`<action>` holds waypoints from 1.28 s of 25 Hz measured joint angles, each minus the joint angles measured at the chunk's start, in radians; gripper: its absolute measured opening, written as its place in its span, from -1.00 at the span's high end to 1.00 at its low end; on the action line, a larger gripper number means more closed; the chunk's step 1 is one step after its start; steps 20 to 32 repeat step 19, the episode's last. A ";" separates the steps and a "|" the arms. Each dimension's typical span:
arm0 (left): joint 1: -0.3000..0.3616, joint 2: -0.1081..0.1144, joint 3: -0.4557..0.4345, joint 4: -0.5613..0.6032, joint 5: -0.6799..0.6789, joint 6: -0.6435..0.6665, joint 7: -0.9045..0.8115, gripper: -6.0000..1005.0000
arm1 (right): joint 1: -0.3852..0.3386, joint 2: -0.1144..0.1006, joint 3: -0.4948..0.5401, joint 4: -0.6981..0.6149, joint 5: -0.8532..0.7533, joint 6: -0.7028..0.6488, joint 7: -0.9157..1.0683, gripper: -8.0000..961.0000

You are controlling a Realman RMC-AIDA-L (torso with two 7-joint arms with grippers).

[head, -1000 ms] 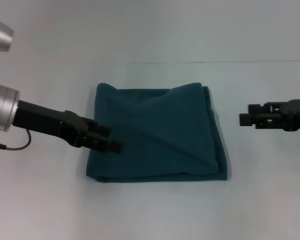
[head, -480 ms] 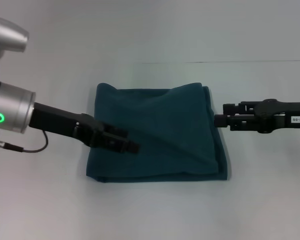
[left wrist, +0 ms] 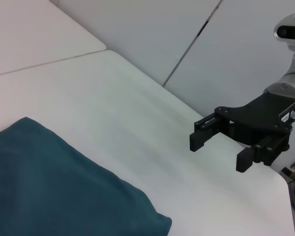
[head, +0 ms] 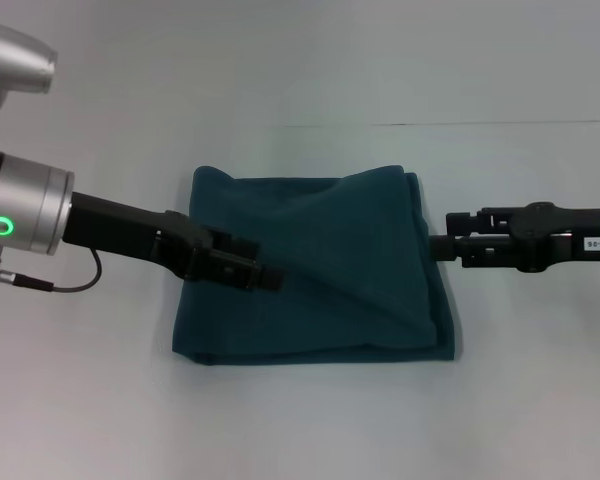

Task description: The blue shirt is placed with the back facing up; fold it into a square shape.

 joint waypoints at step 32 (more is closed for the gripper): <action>-0.019 0.005 0.000 0.004 0.000 -0.009 -0.011 -0.58 | 0.000 -0.004 -0.012 -0.036 -0.009 -0.017 -0.119 -0.49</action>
